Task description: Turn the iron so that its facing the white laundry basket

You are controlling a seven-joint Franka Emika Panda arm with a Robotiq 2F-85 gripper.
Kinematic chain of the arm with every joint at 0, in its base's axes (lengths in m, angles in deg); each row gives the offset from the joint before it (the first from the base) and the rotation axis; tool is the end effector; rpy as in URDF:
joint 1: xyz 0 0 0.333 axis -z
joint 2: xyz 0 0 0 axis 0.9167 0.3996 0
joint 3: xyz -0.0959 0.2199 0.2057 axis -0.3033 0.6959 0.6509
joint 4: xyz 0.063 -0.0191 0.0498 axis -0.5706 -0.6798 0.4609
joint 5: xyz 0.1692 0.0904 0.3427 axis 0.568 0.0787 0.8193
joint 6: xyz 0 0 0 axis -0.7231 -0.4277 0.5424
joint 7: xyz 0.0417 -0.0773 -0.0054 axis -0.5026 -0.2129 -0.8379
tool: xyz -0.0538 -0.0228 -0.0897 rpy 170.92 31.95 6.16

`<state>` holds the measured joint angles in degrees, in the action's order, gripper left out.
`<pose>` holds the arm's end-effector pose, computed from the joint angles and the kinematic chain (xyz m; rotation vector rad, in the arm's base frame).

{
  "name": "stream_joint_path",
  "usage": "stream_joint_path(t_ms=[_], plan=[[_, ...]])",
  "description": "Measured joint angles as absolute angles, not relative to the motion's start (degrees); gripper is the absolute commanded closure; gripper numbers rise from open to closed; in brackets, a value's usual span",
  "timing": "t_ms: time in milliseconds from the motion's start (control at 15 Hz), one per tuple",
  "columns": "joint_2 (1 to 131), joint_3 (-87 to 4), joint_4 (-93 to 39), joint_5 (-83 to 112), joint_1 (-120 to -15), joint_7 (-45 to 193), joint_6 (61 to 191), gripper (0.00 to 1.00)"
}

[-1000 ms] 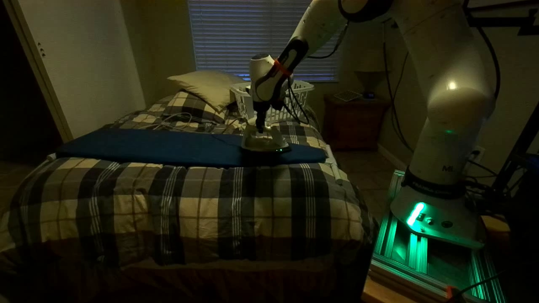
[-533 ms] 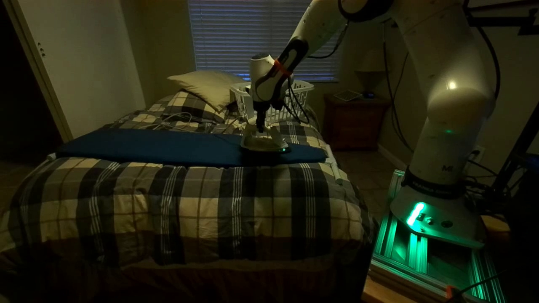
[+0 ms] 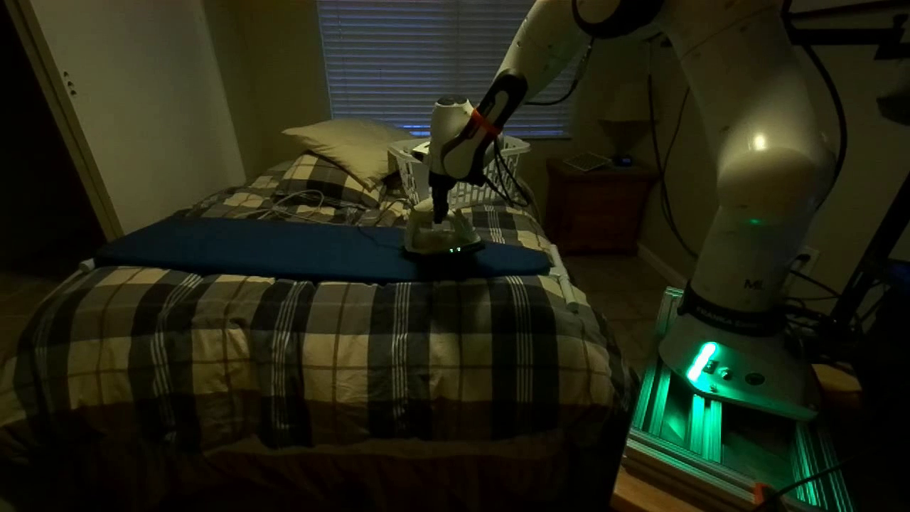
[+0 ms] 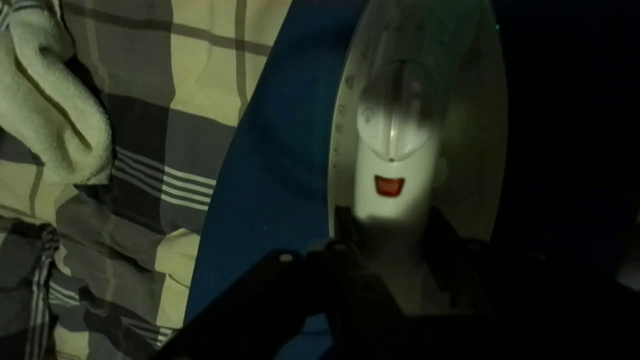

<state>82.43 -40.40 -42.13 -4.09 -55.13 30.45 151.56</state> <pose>0.6494 -0.1453 0.2350 2.5791 1.0568 0.2851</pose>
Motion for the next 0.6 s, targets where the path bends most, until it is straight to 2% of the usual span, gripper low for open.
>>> stream_joint_path(t_ms=[267,600], plan=[[82.16,-34.64,-44.26,-3.63,-48.94,17.21,156.55,0.88],[82.0,-22.45,-46.48,-3.56,-36.8,-1.23,157.21,0.88]])
